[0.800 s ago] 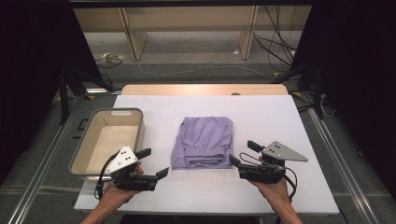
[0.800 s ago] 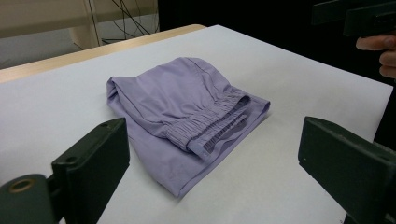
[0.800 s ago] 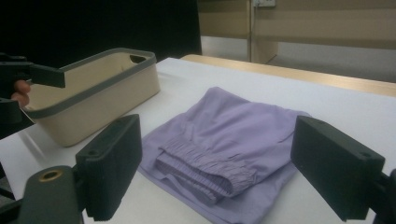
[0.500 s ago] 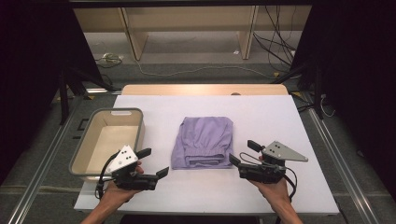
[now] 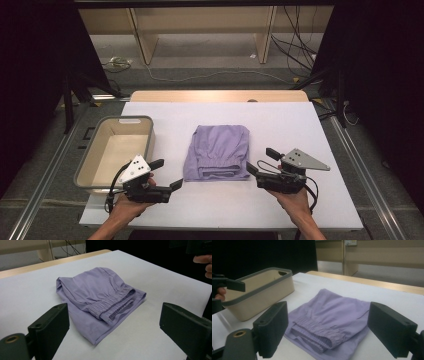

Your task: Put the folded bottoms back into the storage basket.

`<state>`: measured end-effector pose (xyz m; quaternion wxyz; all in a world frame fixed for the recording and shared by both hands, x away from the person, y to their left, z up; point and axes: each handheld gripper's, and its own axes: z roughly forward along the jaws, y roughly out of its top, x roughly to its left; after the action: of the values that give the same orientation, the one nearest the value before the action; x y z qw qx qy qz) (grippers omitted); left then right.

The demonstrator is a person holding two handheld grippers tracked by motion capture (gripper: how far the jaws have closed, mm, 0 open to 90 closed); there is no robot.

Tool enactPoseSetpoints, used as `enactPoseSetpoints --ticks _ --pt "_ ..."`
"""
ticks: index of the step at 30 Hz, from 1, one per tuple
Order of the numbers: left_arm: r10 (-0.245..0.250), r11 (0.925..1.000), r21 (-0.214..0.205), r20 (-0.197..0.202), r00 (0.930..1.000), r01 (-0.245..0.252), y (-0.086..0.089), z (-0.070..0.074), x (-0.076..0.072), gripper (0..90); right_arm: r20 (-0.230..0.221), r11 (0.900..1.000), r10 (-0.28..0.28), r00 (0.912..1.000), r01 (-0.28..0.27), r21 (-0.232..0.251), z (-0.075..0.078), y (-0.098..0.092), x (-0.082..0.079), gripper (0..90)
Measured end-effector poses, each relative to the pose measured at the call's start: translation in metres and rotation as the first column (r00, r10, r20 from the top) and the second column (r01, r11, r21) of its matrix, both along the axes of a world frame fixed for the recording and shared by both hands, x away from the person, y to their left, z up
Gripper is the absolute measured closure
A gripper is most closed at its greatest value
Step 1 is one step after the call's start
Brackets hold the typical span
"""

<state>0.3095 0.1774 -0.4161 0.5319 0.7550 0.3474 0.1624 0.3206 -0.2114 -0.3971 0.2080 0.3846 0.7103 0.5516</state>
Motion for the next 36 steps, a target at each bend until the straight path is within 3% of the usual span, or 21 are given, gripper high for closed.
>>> enactPoseSetpoints --ticks 3,4,8,14,19,24,32,36 --pt "-0.004 0.9999 -0.011 -0.034 0.9994 0.003 -0.002 -0.001 0.002 9.1 -0.002 1.0 -0.001 1.0 0.001 0.0 0.0 0.0 0.001 17.8" --pt "-0.006 0.9981 -0.061 -0.079 0.9969 0.002 -0.002 -0.001 0.004 9.3 -0.002 0.9999 0.008 1.0 -0.008 -0.006 0.001 0.0 0.002 16.6" --pt "0.001 0.9963 -0.085 -0.106 0.9944 -0.01 -0.002 -0.002 0.006 9.9 -0.001 0.9998 0.018 0.9998 -0.018 -0.013 0.001 0.003 0.004 16.6" --pt "0.004 0.9967 -0.08 -0.117 0.9931 -0.014 -0.006 -0.003 0.007 10.0 -0.002 0.9997 0.011 0.9999 -0.011 -0.02 0.001 0.004 0.011 16.6" --pt "0.006 0.9958 -0.089 -0.157 0.9875 -0.021 -0.01 -0.006 0.009 10.0 0.0 0.9994 0.0 1.0 0.0 -0.034 0.0 0.003 0.017 16.7" --pt "0.019 0.9964 -0.078 -0.172 0.9849 -0.033 -0.014 -0.008 0.01 10.1 -0.008 0.9993 -0.008 0.9999 0.007 -0.038 -0.001 0.002 0.023 17.0" --pt "0.034 0.9953 -0.08 -0.238 0.9707 -0.055 -0.019 -0.013 0.016 10.2 -0.015 0.9988 -0.009 0.9998 0.008 -0.049 -0.003 0.005 0.034 17.6" --pt "0.052 0.9951 -0.064 -0.303 0.9515 -0.075 -0.021 -0.019 0.024 10.4 -0.031 0.9983 -0.012 0.9994 0.01 -0.057 -0.007 0.007 0.045 17.7"
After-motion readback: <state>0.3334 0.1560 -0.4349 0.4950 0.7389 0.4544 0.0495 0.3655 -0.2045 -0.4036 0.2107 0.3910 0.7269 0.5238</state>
